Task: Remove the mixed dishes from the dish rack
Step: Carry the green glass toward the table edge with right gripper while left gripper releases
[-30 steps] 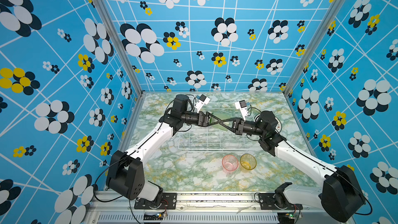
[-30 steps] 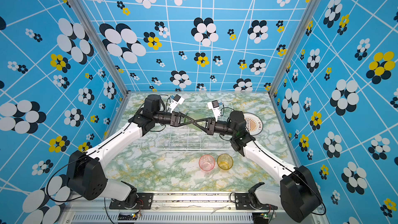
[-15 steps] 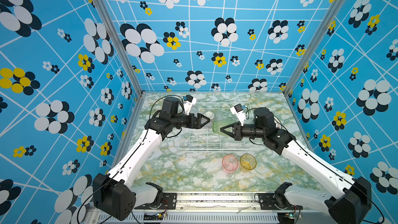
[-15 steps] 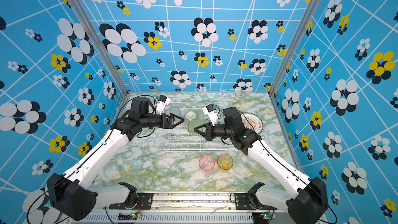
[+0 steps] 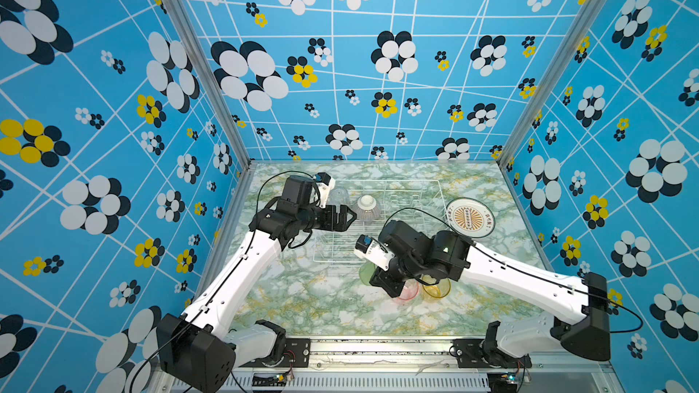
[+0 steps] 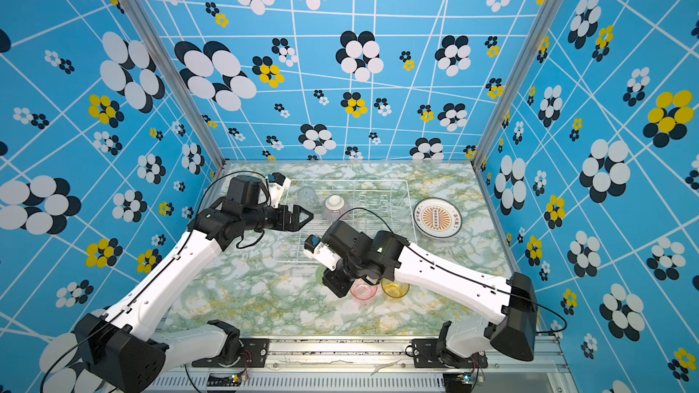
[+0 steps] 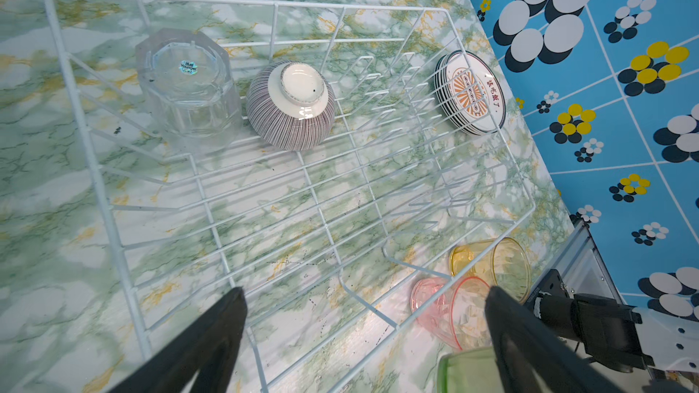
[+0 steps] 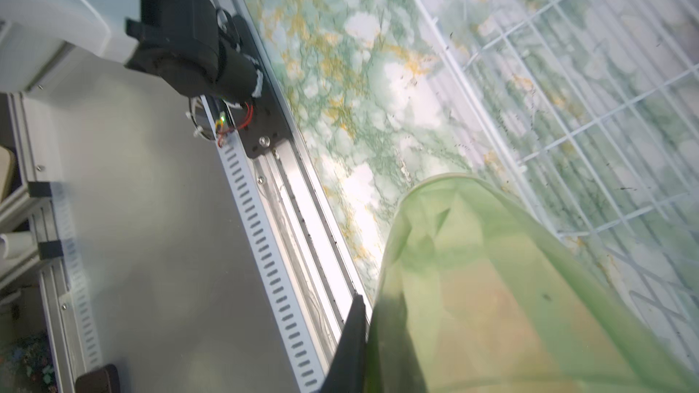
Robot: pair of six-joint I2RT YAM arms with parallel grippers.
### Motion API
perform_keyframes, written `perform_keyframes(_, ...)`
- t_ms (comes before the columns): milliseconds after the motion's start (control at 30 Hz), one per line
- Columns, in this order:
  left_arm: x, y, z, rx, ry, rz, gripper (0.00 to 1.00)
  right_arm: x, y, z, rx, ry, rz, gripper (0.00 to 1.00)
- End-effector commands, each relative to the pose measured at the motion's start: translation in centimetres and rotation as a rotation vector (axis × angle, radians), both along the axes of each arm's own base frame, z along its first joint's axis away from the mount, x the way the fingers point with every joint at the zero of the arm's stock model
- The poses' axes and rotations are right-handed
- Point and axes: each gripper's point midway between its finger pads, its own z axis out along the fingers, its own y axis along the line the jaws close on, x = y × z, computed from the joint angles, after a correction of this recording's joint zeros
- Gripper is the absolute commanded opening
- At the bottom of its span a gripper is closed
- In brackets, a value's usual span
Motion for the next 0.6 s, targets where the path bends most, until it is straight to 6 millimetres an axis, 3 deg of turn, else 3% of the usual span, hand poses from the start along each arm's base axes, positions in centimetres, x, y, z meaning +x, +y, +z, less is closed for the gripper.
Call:
perform_keyframes(0,-0.6,0.7,0.1,0.026,-0.011,0.004,0.99,-0.5,-0.6,-1.3,-0.121,-0.02,0.047,0.0)
perform_keyframes(200,-0.5,1.3,-0.1,0.057,-0.007,0.022,0.99,-1.1,0.5,-4.3,-0.237,0.007,0.097,0.0)
perform_keyframes(567,-0.5,1.5,0.0,0.072,-0.008,0.023,0.99,0.7,0.3,-9.5,-0.486,0.0,0.108,0.0)
